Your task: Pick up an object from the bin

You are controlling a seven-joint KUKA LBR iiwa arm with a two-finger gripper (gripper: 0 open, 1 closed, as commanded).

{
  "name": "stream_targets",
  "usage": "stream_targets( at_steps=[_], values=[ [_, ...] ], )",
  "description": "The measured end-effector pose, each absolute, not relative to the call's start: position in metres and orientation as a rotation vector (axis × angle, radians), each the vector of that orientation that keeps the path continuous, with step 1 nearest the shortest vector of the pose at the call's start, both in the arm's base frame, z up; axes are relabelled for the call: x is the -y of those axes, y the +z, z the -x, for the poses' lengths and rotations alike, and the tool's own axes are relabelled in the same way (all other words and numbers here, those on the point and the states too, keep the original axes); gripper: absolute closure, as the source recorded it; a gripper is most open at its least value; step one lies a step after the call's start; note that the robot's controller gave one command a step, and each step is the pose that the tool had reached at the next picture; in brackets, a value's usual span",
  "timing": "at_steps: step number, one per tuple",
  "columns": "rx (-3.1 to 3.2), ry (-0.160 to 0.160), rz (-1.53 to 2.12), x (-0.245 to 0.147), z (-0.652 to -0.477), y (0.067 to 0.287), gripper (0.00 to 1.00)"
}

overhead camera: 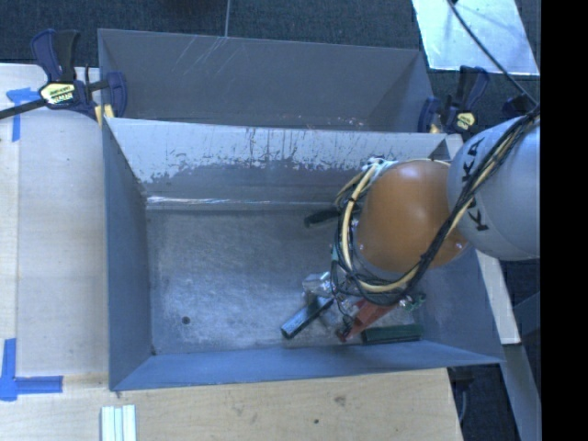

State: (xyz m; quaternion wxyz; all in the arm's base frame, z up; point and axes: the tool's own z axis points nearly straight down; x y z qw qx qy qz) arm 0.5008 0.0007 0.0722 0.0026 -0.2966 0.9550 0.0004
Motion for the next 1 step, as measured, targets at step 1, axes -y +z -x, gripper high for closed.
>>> stream_targets(
  at_steps=[1],
  values=[
    [-2.976, -0.007, 0.972, 0.0202, -0.4880, 0.2509, 1.00]
  ],
)
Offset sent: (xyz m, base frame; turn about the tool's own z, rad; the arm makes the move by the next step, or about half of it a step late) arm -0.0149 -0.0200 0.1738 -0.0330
